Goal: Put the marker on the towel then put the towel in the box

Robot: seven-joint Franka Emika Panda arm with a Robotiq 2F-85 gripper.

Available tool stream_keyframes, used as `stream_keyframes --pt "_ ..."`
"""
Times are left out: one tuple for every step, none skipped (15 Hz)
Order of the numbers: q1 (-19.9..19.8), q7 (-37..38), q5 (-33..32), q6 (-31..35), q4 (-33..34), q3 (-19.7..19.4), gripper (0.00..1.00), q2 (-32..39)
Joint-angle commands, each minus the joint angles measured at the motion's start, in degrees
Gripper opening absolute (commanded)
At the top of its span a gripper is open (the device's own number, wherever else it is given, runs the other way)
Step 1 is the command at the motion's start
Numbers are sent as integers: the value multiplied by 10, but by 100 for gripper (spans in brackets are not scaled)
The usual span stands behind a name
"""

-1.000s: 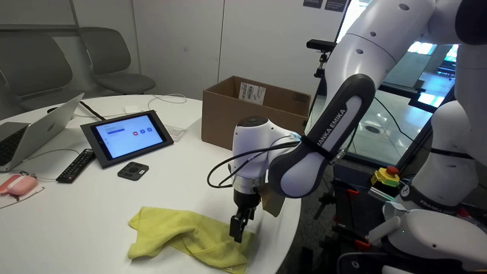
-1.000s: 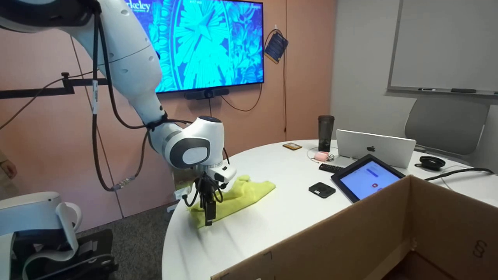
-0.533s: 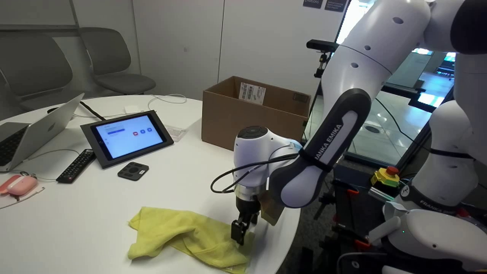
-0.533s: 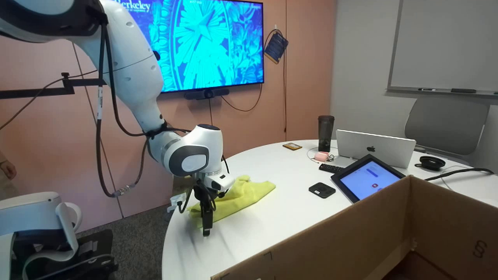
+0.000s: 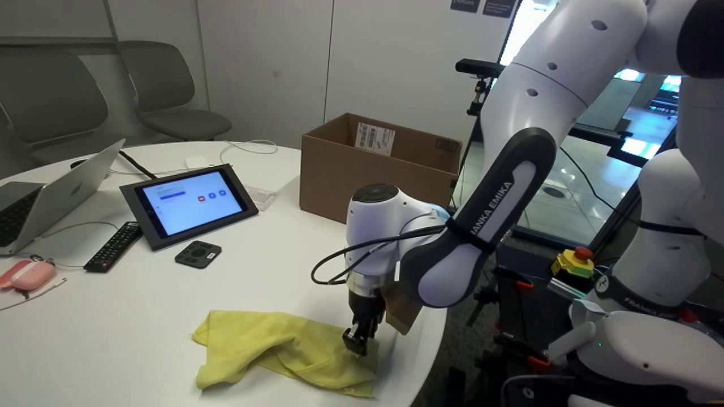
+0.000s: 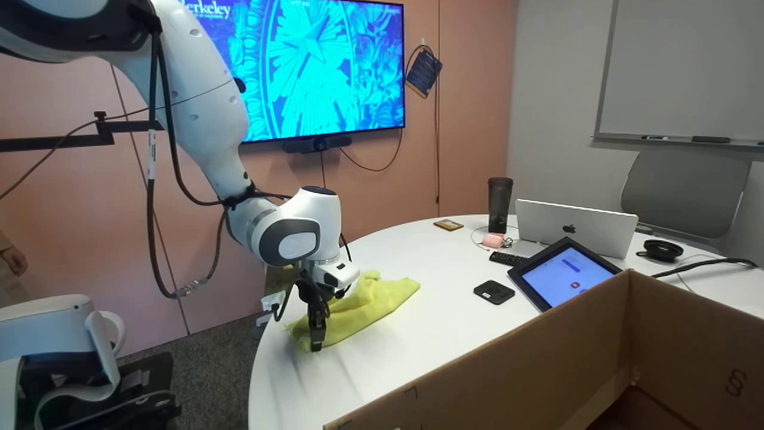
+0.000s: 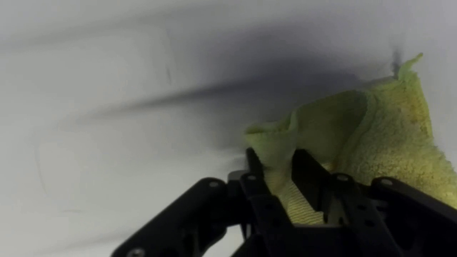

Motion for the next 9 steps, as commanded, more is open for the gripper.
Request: stream_keyframes --pt "-10 -9 8 -9 -14 5 3 -16" --pt "-17 -16 11 -11 -21 10 0 -23" --pt "-22 -21 13 -12 -26 13 0 -27" --pt "-31 -30 17 -13 -37 18 0 -36" --pt "-44 -43 23 -16 -47 26 2 -46" --pt "-52 -51 25 -17 -56 29 4 -52" --pt "-65 -69 31 -17 -70 38 3 -63" --pt "-76 -83 36 -20 -82 45 4 -74" --pt "-89 -100 42 -22 -96 52 3 -87"
